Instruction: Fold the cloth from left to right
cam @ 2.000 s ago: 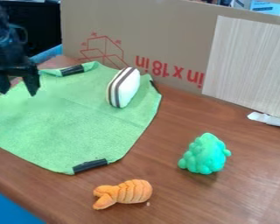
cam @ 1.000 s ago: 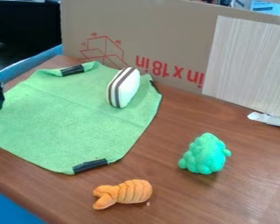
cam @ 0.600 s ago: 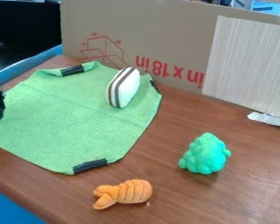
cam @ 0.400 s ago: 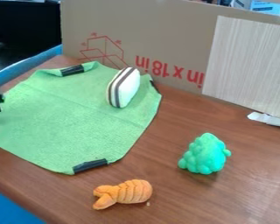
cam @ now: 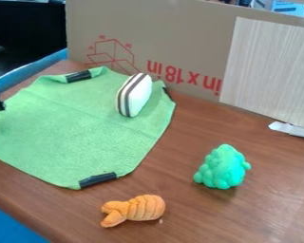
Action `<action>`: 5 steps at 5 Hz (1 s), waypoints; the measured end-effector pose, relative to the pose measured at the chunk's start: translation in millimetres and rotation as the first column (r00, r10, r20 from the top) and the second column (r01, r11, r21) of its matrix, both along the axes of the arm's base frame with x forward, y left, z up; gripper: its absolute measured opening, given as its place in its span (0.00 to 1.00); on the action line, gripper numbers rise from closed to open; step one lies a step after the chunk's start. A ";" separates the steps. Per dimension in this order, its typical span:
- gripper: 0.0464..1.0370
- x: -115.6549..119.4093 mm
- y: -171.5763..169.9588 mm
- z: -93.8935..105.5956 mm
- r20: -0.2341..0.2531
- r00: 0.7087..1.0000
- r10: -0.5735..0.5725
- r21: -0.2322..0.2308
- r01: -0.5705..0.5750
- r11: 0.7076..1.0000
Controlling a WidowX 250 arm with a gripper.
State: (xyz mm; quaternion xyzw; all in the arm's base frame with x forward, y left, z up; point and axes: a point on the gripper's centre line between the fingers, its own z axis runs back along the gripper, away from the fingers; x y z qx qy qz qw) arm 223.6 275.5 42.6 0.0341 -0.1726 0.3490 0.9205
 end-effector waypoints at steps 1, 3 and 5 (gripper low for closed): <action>0.02 1.3 -1.9 -0.2 0.009 1.000 -0.001 -0.011 0.001 1.000; 0.00 22.9 -28.3 32.4 0.064 0.998 0.011 -0.060 -0.007 0.998; 0.00 90.0 -95.5 76.2 0.074 0.997 -0.022 -0.064 0.026 0.998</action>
